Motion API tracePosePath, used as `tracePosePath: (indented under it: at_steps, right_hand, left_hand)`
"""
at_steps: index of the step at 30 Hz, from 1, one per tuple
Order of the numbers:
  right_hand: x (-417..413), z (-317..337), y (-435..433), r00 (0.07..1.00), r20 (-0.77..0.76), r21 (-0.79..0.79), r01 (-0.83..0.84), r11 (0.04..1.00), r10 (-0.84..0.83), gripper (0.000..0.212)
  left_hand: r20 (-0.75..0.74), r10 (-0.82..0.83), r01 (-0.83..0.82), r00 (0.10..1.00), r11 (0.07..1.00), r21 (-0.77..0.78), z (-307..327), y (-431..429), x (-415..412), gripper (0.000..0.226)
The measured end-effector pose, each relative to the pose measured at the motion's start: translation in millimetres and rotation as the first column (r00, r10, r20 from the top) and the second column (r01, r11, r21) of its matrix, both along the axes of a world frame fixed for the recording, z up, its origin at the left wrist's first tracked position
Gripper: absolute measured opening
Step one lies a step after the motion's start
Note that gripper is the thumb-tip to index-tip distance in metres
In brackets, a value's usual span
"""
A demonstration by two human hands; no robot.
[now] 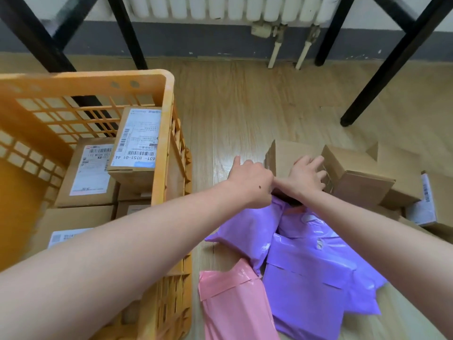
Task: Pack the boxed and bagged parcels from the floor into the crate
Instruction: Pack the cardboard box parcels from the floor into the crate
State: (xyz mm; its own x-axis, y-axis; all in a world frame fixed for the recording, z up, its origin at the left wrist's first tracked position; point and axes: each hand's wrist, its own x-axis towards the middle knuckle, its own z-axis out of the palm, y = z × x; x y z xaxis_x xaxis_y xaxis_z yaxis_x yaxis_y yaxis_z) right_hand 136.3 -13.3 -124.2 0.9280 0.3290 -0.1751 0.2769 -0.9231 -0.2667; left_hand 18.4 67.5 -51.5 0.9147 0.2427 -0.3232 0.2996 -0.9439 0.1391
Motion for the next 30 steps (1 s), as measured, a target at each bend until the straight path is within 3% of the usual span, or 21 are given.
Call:
tracePosePath:
  at_steps: [4, 9, 12, 15, 21, 26, 28, 30]
  right_hand:
    - [8.5, 28.7, -2.4, 0.999, 0.036, 0.168, -0.034, 0.985, 0.028, 0.085]
    - [5.9, 93.7, 1.0, 0.999, -0.004, 0.461, -0.04, 0.886, 0.047, 0.072]
    - [-8.6, 136.1, 2.2, 0.996, -0.031, 0.538, -0.057, 0.841, 0.087, 0.057]
    - [-33.1, 173.1, 3.9, 0.988, -0.044, 0.596, -0.091, 0.798, 0.145, 0.055]
    - [-93.5, 228.2, 18.3, 0.96, -0.174, 0.744, -0.017, 0.668, 0.218, 0.054]
    - [-144.9, 255.7, 40.9, 0.817, -0.432, 0.811, 0.167, 0.56, 0.382, 0.068]
    - [-161.3, 259.1, 49.5, 0.738, -0.5, 0.815, 0.223, 0.534, 0.454, 0.073]
    - [-171.6, 257.7, 56.7, 0.68, -0.517, 0.823, 0.228, 0.52, 0.52, 0.069]
  left_hand:
    - [0.153, 0.028, -0.019, 0.988, 0.998, -0.057, 17.8, 6.3, -4.6, 0.024]
    - [0.368, -0.013, 0.049, 0.93, 0.995, -0.089, 57.3, 25.8, -41.6, 0.033]
    - [0.495, 0.13, -0.031, 0.859, 0.979, -0.203, 84.4, 33.8, -66.5, 0.047]
    - [0.525, 0.362, -0.162, 0.77, 0.907, -0.388, 114.9, 42.6, -87.7, 0.059]
    - [0.332, 0.757, -0.337, 0.563, 0.577, -0.744, 169.7, 60.1, -124.8, 0.064]
    - [-0.09, 0.8, -0.242, 0.593, 0.071, -0.968, 189.9, 75.9, -164.0, 0.076]
    - [-0.152, 0.794, -0.213, 0.589, -0.029, -0.977, 193.1, 84.5, -179.7, 0.072]
    - [-0.167, 0.808, -0.231, 0.565, -0.04, -0.972, 195.1, 94.7, -193.5, 0.068]
